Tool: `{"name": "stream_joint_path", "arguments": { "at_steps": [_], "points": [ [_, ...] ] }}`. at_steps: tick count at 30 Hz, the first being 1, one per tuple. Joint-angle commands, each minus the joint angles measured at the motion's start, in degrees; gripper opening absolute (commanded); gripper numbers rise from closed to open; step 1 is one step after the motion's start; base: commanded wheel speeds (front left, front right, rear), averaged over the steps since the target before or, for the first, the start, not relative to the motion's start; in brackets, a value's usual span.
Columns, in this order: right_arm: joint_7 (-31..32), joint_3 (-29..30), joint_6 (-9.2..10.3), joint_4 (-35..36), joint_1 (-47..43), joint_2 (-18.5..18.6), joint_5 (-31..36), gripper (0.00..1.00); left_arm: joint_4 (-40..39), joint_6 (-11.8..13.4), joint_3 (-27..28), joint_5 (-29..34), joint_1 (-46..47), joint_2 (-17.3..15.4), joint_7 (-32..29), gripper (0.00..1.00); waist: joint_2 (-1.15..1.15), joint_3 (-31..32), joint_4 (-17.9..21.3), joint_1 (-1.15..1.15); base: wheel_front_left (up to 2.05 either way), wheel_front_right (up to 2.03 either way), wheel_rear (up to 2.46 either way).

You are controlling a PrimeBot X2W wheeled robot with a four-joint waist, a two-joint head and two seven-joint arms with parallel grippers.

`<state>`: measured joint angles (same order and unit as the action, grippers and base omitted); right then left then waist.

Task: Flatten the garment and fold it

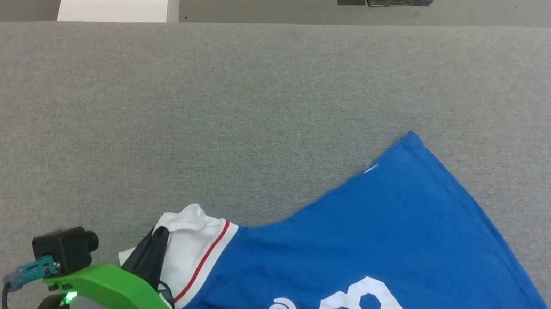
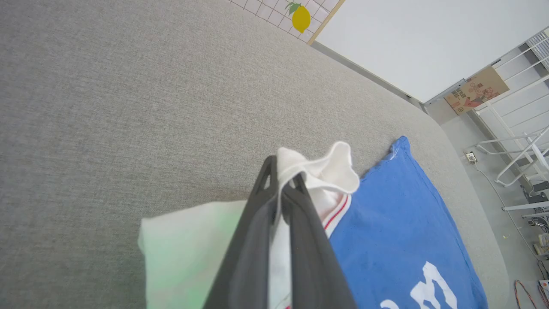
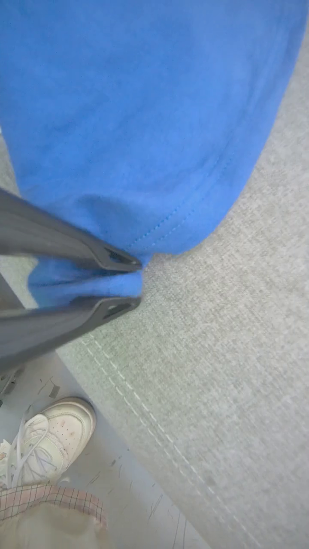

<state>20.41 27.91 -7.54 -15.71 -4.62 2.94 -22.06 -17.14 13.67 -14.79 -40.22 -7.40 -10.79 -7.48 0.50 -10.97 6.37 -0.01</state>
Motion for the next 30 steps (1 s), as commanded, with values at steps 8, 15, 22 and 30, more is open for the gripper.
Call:
{"name": "stream_joint_path", "arguments": {
  "at_steps": [8,15,22,30],
  "points": [
    [6.4,0.6,0.05,19.4,1.8,4.6,-2.0,1.0,-0.8,0.1,-0.7,1.3,1.7,0.3,1.1,0.0,-0.5,-2.0,-2.2,0.01,0.0,0.0,0.0],
    [16.0,-3.2,0.05,29.8,8.3,8.6,-0.9,1.0,-0.4,-0.5,-2.2,1.9,3.9,1.1,1.5,0.0,-0.5,-4.4,-5.7,0.01,0.0,0.0,0.0],
    [22.0,-10.3,0.05,25.0,19.7,10.5,1.1,1.0,0.7,-1.5,-4.2,2.6,7.2,2.1,1.7,0.0,-0.5,-8.2,-10.5,0.01,0.0,0.0,0.0],
    [25.2,-18.0,0.05,14.0,28.2,15.6,3.8,1.0,2.4,-2.7,-6.3,3.0,10.4,3.6,2.3,0.0,-0.5,-11.9,-15.6,0.01,0.0,0.0,0.0]
  ]
}}
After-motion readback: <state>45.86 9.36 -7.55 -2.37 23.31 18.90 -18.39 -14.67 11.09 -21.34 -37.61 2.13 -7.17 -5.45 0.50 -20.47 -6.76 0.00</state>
